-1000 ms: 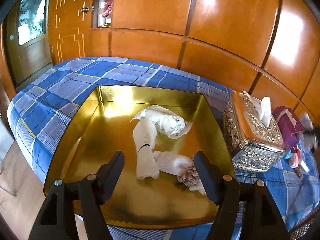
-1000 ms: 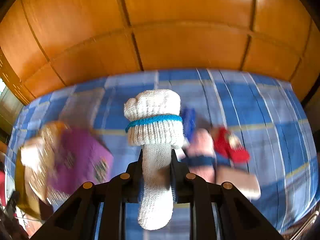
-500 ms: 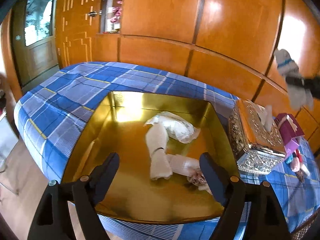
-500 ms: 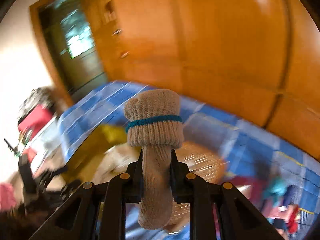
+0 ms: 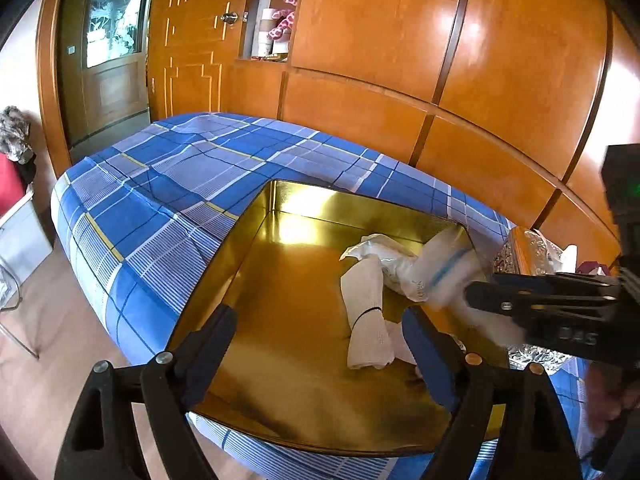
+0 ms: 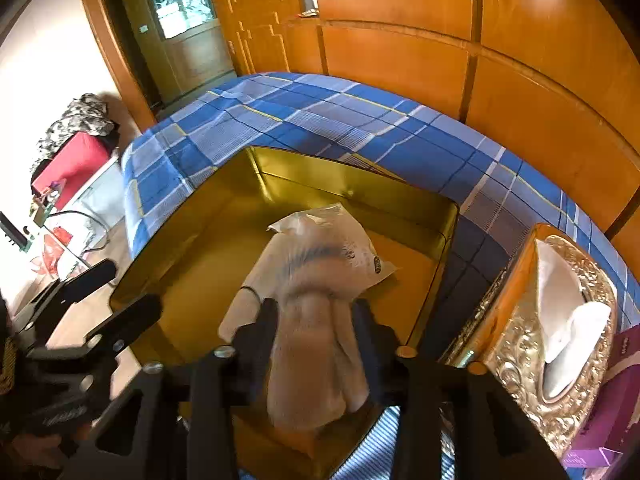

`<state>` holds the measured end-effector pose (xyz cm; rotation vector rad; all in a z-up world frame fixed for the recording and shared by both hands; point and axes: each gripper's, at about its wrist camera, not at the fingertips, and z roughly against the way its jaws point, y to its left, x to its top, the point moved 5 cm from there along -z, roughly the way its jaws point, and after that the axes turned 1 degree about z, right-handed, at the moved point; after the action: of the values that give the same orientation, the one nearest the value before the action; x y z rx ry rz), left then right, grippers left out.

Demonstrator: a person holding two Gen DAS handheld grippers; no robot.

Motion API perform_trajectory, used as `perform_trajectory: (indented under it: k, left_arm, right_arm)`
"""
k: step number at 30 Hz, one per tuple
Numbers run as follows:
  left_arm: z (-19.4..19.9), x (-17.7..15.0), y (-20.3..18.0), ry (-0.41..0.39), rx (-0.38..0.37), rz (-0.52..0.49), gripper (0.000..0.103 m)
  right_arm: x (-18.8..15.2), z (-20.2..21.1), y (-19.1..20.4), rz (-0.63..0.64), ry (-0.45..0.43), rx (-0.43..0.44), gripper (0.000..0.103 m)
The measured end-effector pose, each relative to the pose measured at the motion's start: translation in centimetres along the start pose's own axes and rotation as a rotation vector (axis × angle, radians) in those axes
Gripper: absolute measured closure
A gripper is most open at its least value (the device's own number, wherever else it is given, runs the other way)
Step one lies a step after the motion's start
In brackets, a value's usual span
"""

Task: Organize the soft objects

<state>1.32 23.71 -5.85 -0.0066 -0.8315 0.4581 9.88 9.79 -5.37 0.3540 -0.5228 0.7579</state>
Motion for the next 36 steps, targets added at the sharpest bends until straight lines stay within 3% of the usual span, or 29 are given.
perform_trajectory:
  k: [7,24,36]
  left_arm:
    - [0.0,-0.1,-0.4,0.0,-0.006,-0.021,0.016]
    - [1.7,-0.6,-4.0,-0.036,-0.051,-0.129,0.016]
    - [2.8,-2.0,-7.0,-0.037,-0.087,-0.219,0.016]
  right_arm:
    - [-1.2,0.8,-0.5,-0.023,-0.022,-0.031,0.058]
    - [-4.8,8.6,-0.6,0.022,-0.214,-0.176,0.058]
    - [-7.5,14.6,-6.5,-0.13,-0.339,-0.277,0.058]
